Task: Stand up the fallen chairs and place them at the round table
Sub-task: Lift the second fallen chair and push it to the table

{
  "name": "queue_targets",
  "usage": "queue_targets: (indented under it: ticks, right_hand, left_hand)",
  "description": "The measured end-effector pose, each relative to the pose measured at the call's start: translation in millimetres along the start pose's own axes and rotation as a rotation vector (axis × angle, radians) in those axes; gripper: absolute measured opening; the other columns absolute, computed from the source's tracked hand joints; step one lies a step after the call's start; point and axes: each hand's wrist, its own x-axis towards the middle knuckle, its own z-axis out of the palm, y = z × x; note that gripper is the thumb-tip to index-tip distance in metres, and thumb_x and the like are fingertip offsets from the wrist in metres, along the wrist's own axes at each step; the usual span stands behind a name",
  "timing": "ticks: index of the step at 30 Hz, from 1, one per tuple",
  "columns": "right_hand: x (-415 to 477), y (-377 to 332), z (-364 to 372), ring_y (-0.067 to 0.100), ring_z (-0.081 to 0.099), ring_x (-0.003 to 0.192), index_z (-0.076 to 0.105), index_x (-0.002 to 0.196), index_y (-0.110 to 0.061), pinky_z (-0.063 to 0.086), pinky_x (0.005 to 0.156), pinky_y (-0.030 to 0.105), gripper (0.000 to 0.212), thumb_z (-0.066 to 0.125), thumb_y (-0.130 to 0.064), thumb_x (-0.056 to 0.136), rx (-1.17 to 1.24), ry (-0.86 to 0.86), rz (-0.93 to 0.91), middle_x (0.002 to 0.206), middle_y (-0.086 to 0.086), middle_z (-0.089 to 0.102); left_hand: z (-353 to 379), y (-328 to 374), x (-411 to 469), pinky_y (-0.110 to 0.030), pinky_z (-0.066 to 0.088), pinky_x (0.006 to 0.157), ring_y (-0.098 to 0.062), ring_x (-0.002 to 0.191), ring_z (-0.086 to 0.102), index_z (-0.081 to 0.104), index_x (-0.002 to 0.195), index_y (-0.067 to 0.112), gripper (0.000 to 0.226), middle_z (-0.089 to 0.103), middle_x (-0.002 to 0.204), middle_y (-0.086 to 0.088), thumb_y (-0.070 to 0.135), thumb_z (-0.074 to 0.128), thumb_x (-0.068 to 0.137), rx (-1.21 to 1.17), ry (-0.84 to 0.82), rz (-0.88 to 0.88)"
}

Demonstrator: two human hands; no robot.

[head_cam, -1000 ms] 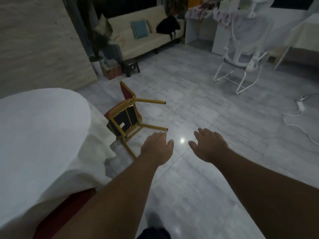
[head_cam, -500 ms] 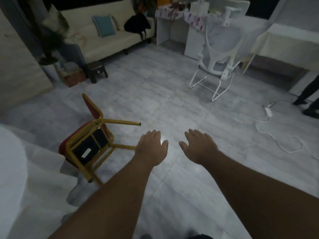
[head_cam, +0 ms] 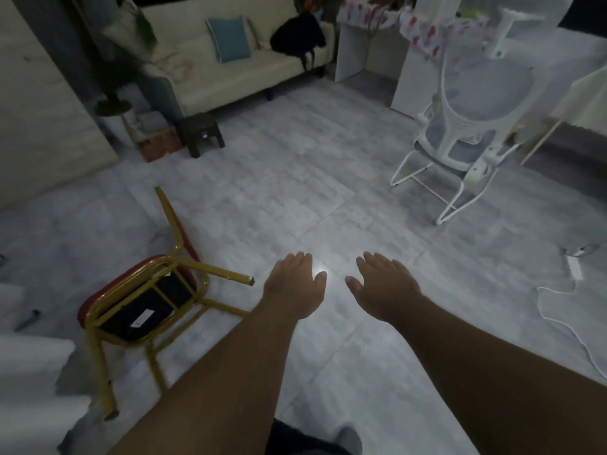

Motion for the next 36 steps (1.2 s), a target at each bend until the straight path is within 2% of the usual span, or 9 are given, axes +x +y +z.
queue_targets:
  ticks: [3,7,11,14,17,20,23,30,36]
  right_hand:
    - [59,21,-15,0.022,0.018,0.154,0.026,0.157,-0.014,0.015,0.123,0.042,0.066,0.027,-0.054,0.104,-0.031,-0.015,-0.056,0.167,0.006,0.021]
    - [149,32,-34,0.021,0.016,0.154,0.023,0.158,-0.014,0.013,0.124,0.043,0.067,0.025,-0.054,0.104,-0.09,-0.036,-0.146,0.167,0.005,0.019]
    - [253,31,-57,0.02,0.013,0.155,0.021,0.159,-0.014,0.011,0.125,0.043,0.068,0.025,-0.054,0.104,-0.118,-0.047,-0.184,0.168,0.005,0.017]
    - [325,23,-75,0.02,0.012,0.155,0.019,0.159,-0.014,0.01,0.125,0.043,0.068,0.024,-0.054,0.104,-0.14,-0.089,-0.195,0.168,0.005,0.015]
    - [390,11,-95,0.021,0.013,0.155,0.02,0.159,-0.014,0.011,0.125,0.044,0.068,0.025,-0.054,0.104,-0.133,-0.1,-0.208,0.168,0.005,0.016]
    - [455,-3,-114,0.02,0.013,0.155,0.022,0.159,-0.014,0.012,0.125,0.044,0.067,0.025,-0.053,0.104,-0.12,-0.084,-0.245,0.168,0.005,0.018]
    - [517,-15,-127,0.02,0.014,0.155,0.023,0.158,-0.014,0.011,0.124,0.044,0.067,0.027,-0.053,0.104,-0.121,-0.087,-0.296,0.168,0.005,0.019]
    - [667,-75,-157,0.021,0.013,0.155,0.021,0.159,-0.015,0.011,0.125,0.043,0.067,0.023,-0.053,0.104,-0.205,-0.09,-0.556,0.168,0.005,0.017]
    - [762,-160,-176,0.022,0.017,0.154,0.024,0.158,-0.014,0.012,0.124,0.043,0.068,0.024,-0.054,0.104,-0.295,-0.135,-0.899,0.167,0.006,0.021]
  left_hand:
    - [-12,12,52,-0.04,0.017,0.123,-0.028,0.149,0.028,0.033,0.152,0.008,0.058,0.035,0.161,-0.011,0.043,0.033,0.106,-0.03,-0.007,-0.047]
    - [-29,1,128,-0.041,0.024,0.12,-0.031,0.144,0.035,0.039,0.147,0.005,0.057,0.041,0.155,-0.015,0.042,0.034,0.106,-0.017,0.017,-0.078]
    - [-49,-27,214,-0.042,0.024,0.12,-0.031,0.142,0.037,0.042,0.145,0.004,0.081,0.044,0.152,-0.016,0.054,0.009,0.09,0.021,0.036,-0.111]
    - [-63,-50,284,-0.041,0.021,0.121,-0.031,0.145,0.034,0.04,0.147,0.004,0.068,0.042,0.155,-0.016,0.05,0.022,0.1,-0.009,0.014,-0.151]
    - [-85,-66,340,-0.039,0.019,0.122,-0.03,0.146,0.033,0.039,0.148,0.006,0.078,0.041,0.156,-0.015,0.056,0.012,0.094,-0.031,0.002,-0.177]
    - [-105,-87,396,-0.04,0.017,0.123,-0.031,0.148,0.03,0.035,0.151,0.005,0.061,0.037,0.159,-0.015,0.045,0.032,0.105,-0.053,0.003,-0.207]
    - [-125,-109,446,-0.041,0.016,0.123,-0.031,0.149,0.029,0.034,0.152,0.005,0.06,0.036,0.16,-0.015,0.044,0.034,0.106,-0.071,0.033,-0.244]
    - [-164,-179,536,-0.042,0.009,0.127,-0.03,0.154,0.018,0.025,0.157,0.008,0.064,0.025,0.166,-0.013,0.046,0.032,0.106,-0.156,0.128,-0.523]
    - [-190,-232,570,-0.044,0.017,0.125,-0.032,0.151,0.026,0.031,0.154,0.006,0.066,0.033,0.162,-0.016,0.048,0.031,0.103,-0.246,0.287,-0.83]
